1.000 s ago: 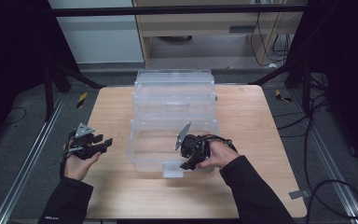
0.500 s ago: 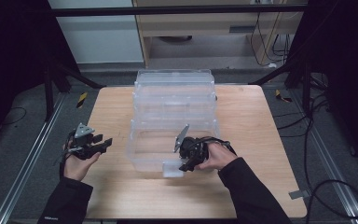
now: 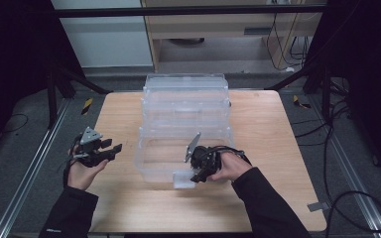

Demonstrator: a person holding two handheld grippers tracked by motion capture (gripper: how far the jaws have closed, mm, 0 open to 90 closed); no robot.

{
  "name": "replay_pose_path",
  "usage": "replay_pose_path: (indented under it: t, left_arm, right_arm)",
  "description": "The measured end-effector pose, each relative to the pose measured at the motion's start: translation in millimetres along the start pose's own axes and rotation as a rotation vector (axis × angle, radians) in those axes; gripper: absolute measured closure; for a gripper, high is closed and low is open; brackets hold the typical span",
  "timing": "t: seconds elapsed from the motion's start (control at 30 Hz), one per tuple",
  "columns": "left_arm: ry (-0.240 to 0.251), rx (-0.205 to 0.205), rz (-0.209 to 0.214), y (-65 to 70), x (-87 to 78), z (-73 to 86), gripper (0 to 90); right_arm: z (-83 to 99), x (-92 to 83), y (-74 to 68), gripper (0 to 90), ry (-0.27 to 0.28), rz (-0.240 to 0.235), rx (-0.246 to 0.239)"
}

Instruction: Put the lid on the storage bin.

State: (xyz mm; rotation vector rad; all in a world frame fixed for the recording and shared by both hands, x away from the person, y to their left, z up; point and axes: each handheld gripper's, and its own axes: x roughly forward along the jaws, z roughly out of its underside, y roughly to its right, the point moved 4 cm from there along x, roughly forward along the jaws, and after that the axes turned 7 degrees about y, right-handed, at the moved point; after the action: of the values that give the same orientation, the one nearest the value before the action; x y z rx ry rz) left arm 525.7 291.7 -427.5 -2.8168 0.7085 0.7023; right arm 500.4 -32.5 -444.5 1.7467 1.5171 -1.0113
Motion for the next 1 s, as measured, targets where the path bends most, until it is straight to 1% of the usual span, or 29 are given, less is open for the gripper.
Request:
replay_pose_path:
  t: [0.03,0.07,0.1,0.13,0.2,0.23,0.27,0.3,0.43,0.53,0.57,0.6,0.63,0.67,0.73,0.77,0.8,0.83,0.87,0.9,0.93,0.97,1.0]
  left_arm:
    - [0.007,0.007,0.007,1.1,-0.6,-3.0,51.0]
    - [0.017,0.035,0.020,3.9,-1.6,-9.2,50.9]
    - [0.017,0.035,0.020,3.9,-1.6,-9.2,50.9]
    - [0.021,0.047,0.028,5.5,-1.9,-12.4,50.9]
    - [0.029,0.088,0.040,8.4,-2.6,-19.9,50.9]
    - [0.030,0.104,0.047,9.8,-3.0,-24.3,50.8]
    - [0.037,0.140,0.057,12.5,-3.9,-34.6,50.7]
    - [0.037,0.140,0.057,12.5,-3.9,-34.6,50.6]
    - [0.039,0.205,0.085,17.4,-4.9,-56.7,50.5]
    - [0.048,0.232,0.116,21.6,-3.3,-70.6,50.3]
    - [0.047,0.235,0.126,22.5,-2.3,-74.4,50.2]
    - [0.044,0.238,0.147,23.8,0.6,-80.6,50.3]
    - [0.044,0.238,0.147,23.8,0.6,-80.6,50.3]
    - [0.040,0.244,0.157,24.6,2.5,-83.0,50.4]
    - [0.031,0.263,0.170,26.5,6.3,-87.1,50.4]
    - [0.023,0.280,0.185,28.7,10.1,-90.8,50.4]
    - [0.023,0.280,0.185,28.7,10.1,-90.8,50.1]
    - [0.019,0.297,0.187,30.1,11.5,-92.8,50.1]
    - [0.020,0.314,0.201,32.8,14.6,-97.5,49.8]
    - [0.020,0.314,0.201,32.8,14.6,-97.5,49.8]
    - [0.029,0.318,0.220,36.4,18.0,-103.0,49.8]
    - [0.029,0.318,0.220,36.4,18.0,-103.0,50.0]
    - [0.028,0.330,0.228,37.7,19.1,-106.0,50.0]
  right_arm:
    - [0.0,0.0,0.0,63.7,0.000,0.000,0.000]
    - [-0.3,0.1,0.3,63.7,-0.003,-0.002,0.004]
    - [-0.3,0.1,0.3,63.7,-0.003,-0.002,0.004]
    - [-0.5,0.2,0.3,63.7,-0.006,-0.003,0.004]
    - [-0.5,0.2,0.3,63.6,-0.006,-0.004,0.007]
    - [-0.6,0.1,0.5,63.6,-0.008,-0.005,0.004]
    - [-0.7,0.2,0.6,63.6,-0.011,-0.006,0.004]
    - [-0.7,0.2,0.6,63.6,-0.011,-0.006,0.004]
    - [-0.5,0.2,0.5,63.6,-0.009,-0.006,-0.002]
    - [-0.5,0.2,0.5,63.6,-0.009,-0.006,-0.003]
    - [-0.5,0.1,0.6,63.6,-0.010,-0.007,-0.002]
    - [-0.5,0.1,0.6,63.7,-0.011,-0.008,-0.001]
    - [-0.5,0.1,0.6,63.7,-0.011,-0.008,-0.001]
    - [-0.6,0.2,0.6,63.6,-0.012,-0.008,-0.001]
    - [-0.6,0.2,0.6,63.6,-0.014,-0.008,-0.006]
    - [-0.7,0.2,0.6,63.6,-0.016,-0.007,-0.005]
    - [-0.7,0.2,0.6,63.6,-0.016,-0.007,-0.005]
    - [-0.9,0.4,0.4,63.6,-0.017,-0.006,-0.003]
    - [-1.0,0.4,0.5,63.5,-0.019,-0.008,-0.004]
    - [-1.0,0.4,0.5,63.5,-0.019,-0.008,-0.004]
    - [-1.0,0.4,0.6,63.6,-0.020,-0.009,-0.005]
    - [-1.0,0.4,0.6,63.6,-0.020,-0.009,-0.004]
    - [-1.0,0.4,0.6,63.6,-0.020,-0.009,-0.004]
